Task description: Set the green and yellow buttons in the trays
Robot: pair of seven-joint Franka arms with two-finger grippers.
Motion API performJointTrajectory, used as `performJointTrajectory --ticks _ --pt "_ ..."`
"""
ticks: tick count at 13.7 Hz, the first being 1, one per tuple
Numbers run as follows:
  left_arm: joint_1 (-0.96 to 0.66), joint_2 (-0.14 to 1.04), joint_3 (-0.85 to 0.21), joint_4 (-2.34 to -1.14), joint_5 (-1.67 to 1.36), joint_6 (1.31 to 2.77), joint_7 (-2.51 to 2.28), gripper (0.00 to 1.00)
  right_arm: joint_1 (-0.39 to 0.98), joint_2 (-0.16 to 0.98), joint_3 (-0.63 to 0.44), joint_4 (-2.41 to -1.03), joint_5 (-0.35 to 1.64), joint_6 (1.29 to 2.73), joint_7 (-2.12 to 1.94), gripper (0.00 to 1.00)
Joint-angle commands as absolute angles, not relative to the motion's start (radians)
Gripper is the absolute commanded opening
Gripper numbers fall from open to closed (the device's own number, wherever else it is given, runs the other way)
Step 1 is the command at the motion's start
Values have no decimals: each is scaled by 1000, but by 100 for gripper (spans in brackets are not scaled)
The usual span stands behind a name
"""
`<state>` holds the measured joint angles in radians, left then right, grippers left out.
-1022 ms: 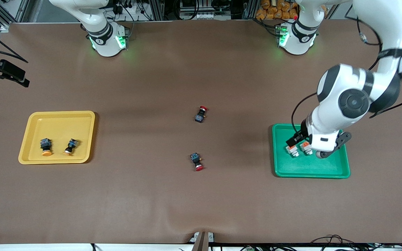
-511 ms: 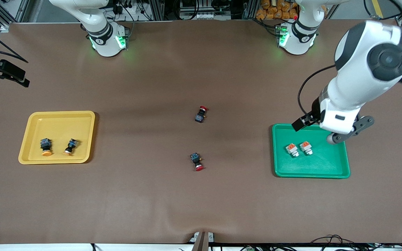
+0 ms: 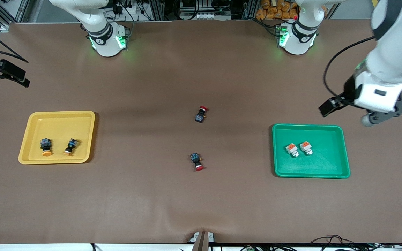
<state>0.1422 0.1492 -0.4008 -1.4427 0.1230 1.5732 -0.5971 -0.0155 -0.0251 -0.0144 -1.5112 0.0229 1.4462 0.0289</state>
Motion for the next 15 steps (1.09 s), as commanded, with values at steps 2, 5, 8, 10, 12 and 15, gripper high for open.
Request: performJointTrajectory --ticks 2,5,8,10,12,15 --pt "225 92 -391 -1433 92 1545 -328 100 -18 -29 -12 -1511 28 1439 40 100" --pt "90 39 -174 -1459 26 1539 -163 100 -17 -29 -12 -1511 28 1437 34 100" --pt "31 -30 -75 -1550 -12 1539 -141 100 -17 -29 -12 -1513 28 1437 32 100" --pt "5 -96 -55 -1638 -12 1543 -143 100 -17 -29 -12 -1513 28 1437 32 100" --pt "-12 -139 -51 -1690 -9 1552 -149 100 -17 -29 -12 -1513 28 1437 32 100" --pt "-31 -175 -54 -1721 -2 1552 -164 100 -18 -29 -12 -1513 28 1437 32 100"
